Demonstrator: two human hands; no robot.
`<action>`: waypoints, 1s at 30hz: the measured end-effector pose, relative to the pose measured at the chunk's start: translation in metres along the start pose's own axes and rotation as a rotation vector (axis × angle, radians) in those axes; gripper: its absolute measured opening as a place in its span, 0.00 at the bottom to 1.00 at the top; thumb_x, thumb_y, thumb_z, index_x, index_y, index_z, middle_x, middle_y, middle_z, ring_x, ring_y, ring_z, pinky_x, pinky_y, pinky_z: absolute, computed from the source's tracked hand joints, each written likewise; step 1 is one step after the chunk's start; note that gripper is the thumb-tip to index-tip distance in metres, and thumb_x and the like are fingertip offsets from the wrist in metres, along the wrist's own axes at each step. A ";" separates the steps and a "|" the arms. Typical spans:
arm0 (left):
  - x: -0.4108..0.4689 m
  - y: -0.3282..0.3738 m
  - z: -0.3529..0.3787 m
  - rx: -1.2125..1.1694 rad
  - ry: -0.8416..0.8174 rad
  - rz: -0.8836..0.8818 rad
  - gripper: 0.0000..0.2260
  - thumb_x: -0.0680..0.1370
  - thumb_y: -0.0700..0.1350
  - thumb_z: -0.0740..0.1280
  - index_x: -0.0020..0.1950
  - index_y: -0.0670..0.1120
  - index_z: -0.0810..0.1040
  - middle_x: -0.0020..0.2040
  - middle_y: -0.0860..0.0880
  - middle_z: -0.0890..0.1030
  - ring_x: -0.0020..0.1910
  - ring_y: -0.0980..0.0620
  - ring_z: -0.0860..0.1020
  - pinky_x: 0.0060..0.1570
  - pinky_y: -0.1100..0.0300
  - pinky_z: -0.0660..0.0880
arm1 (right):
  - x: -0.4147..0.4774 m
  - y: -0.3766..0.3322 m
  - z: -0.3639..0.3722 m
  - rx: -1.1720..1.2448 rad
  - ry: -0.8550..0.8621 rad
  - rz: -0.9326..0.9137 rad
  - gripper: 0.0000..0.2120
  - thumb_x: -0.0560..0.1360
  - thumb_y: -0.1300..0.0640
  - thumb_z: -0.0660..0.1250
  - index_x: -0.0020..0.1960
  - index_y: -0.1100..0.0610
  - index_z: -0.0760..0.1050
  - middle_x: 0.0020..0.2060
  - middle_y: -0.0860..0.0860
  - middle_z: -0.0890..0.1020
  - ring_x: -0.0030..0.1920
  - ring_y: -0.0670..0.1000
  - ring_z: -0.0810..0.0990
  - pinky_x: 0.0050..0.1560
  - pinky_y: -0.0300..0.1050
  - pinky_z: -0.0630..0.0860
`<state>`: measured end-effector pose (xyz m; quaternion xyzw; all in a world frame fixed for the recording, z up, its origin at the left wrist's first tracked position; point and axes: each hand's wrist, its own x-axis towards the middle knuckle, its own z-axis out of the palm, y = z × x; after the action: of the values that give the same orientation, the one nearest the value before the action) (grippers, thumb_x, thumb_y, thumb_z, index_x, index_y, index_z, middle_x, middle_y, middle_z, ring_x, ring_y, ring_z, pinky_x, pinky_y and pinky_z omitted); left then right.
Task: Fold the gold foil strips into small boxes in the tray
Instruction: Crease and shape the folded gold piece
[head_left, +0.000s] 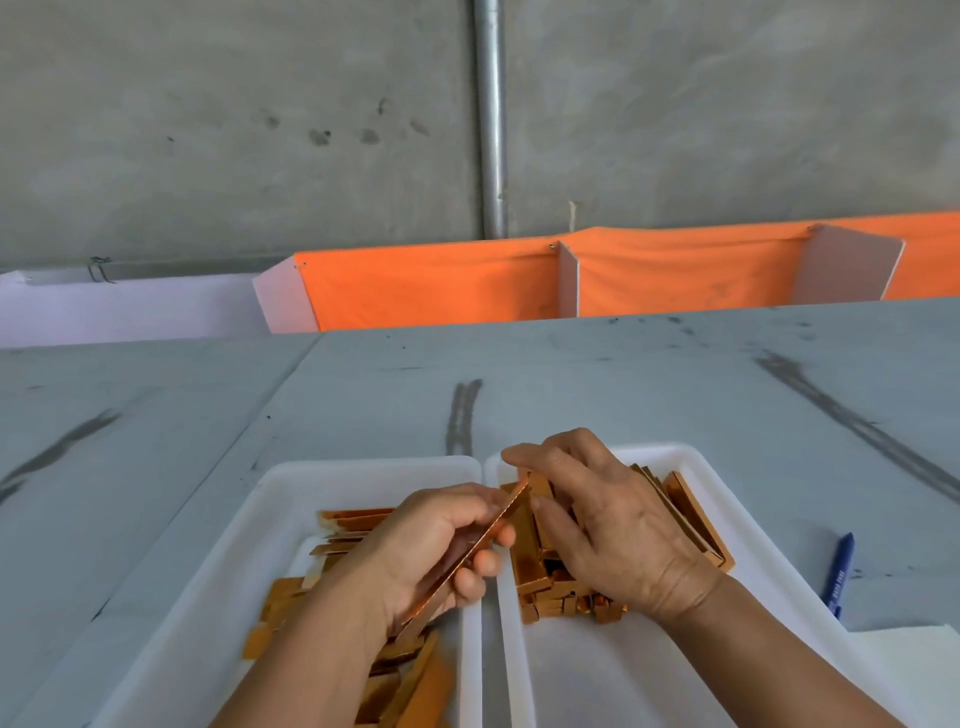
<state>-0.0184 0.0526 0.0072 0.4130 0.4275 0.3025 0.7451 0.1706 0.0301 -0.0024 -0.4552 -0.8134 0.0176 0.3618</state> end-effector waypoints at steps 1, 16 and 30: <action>0.001 -0.002 -0.001 0.016 -0.029 -0.014 0.07 0.77 0.39 0.62 0.52 0.41 0.77 0.37 0.44 0.77 0.27 0.54 0.70 0.19 0.66 0.64 | 0.000 0.001 0.000 -0.002 -0.014 -0.011 0.16 0.79 0.56 0.64 0.65 0.49 0.76 0.55 0.48 0.75 0.40 0.45 0.75 0.39 0.43 0.79; -0.011 -0.007 -0.012 0.240 -0.145 0.111 0.17 0.73 0.57 0.70 0.55 0.46 0.83 0.52 0.40 0.83 0.50 0.44 0.83 0.51 0.50 0.80 | 0.002 0.004 0.009 0.400 0.017 0.252 0.08 0.81 0.58 0.63 0.53 0.47 0.78 0.33 0.51 0.80 0.34 0.51 0.79 0.38 0.46 0.78; 0.000 -0.022 0.010 1.188 0.503 0.632 0.13 0.74 0.65 0.62 0.47 0.58 0.68 0.32 0.57 0.70 0.33 0.63 0.74 0.28 0.73 0.66 | 0.002 0.003 0.009 0.331 0.205 0.363 0.08 0.79 0.54 0.64 0.53 0.41 0.72 0.38 0.41 0.81 0.39 0.42 0.80 0.37 0.31 0.75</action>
<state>-0.0072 0.0380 -0.0087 0.7704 0.5388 0.3060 0.1502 0.1667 0.0363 -0.0093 -0.5277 -0.6636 0.1690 0.5027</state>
